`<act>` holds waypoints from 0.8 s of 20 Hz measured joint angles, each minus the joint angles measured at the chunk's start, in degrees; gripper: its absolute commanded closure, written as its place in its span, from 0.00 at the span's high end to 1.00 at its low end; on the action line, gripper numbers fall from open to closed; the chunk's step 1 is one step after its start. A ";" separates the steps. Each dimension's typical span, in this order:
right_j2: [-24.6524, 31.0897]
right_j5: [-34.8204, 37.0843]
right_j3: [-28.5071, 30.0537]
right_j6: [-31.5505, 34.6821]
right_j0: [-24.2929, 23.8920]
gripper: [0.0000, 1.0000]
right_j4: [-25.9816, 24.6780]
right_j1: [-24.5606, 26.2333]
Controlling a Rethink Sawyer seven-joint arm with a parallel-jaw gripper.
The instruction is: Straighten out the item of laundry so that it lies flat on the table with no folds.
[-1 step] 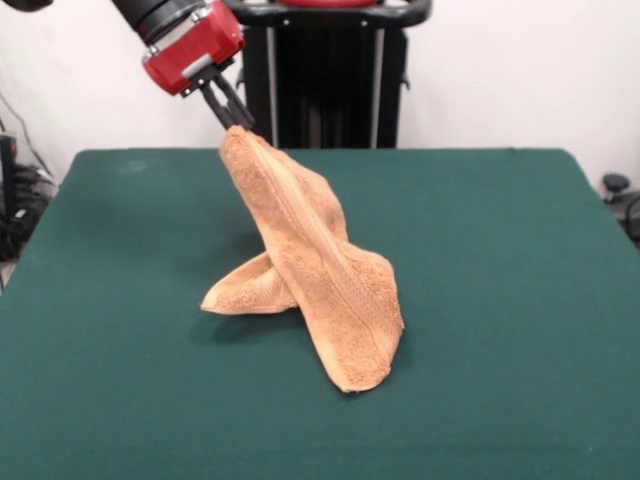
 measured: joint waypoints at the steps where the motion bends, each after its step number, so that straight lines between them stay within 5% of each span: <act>1: 0.00 0.00 0.00 0.00 0.04 0.00 0.00 0.00; 16: 0.00 0.00 -0.01 0.00 0.47 0.00 0.00 0.00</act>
